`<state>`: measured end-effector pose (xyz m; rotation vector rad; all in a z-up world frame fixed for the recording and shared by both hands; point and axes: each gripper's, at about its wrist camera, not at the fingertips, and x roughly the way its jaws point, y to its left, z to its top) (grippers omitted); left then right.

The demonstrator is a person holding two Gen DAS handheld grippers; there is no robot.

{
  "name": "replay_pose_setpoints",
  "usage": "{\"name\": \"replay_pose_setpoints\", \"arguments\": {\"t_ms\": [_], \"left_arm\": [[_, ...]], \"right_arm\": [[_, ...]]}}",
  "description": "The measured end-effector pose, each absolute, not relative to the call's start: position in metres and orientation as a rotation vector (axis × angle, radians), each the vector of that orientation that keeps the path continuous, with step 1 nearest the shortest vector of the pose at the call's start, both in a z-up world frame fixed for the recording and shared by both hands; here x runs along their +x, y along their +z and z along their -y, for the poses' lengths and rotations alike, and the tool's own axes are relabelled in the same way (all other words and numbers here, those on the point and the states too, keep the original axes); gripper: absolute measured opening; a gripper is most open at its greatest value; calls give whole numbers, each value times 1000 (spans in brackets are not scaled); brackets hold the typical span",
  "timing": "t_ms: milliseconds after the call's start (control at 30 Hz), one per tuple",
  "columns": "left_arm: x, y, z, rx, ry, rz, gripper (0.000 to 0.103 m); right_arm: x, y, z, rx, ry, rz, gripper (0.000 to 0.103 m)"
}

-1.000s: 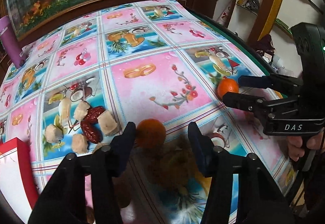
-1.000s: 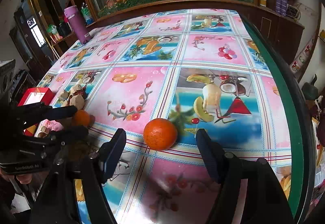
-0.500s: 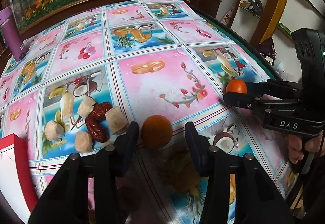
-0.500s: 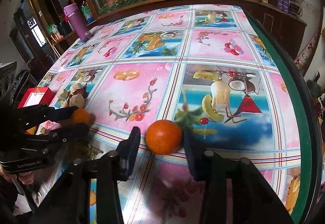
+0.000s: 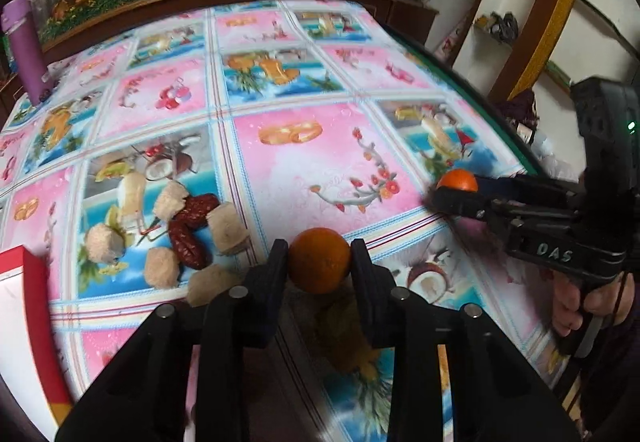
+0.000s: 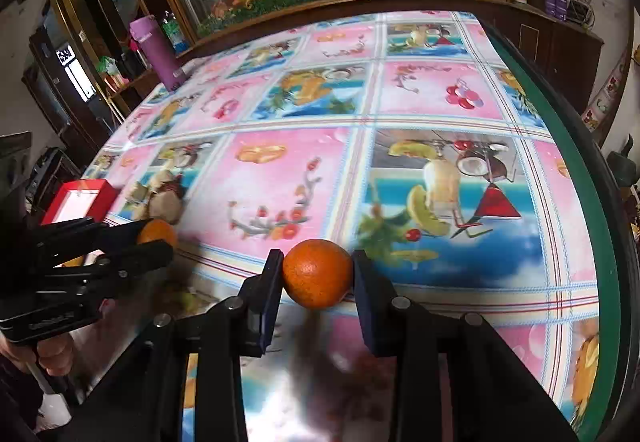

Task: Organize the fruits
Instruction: 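Carry both oranges over the red-rimmed white tray and open both grippers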

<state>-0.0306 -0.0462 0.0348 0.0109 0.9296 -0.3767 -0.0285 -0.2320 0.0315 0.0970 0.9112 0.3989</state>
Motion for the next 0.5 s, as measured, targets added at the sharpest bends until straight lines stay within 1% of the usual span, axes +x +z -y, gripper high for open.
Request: {"name": "replay_pose_setpoints", "arguments": {"t_ms": [133,300,500], "left_arm": [[-58,65,36,16,-346,-846,33],[-106,100,-6,-3,-242,-772,33],[-160,107,-74,-21,-62,-752,33]], "right_arm": [[-42,47,210,89,450,-888,33],[-67,74,162,54,552,-826,33],[-103,86,72,-20,719,-797,33]]}}
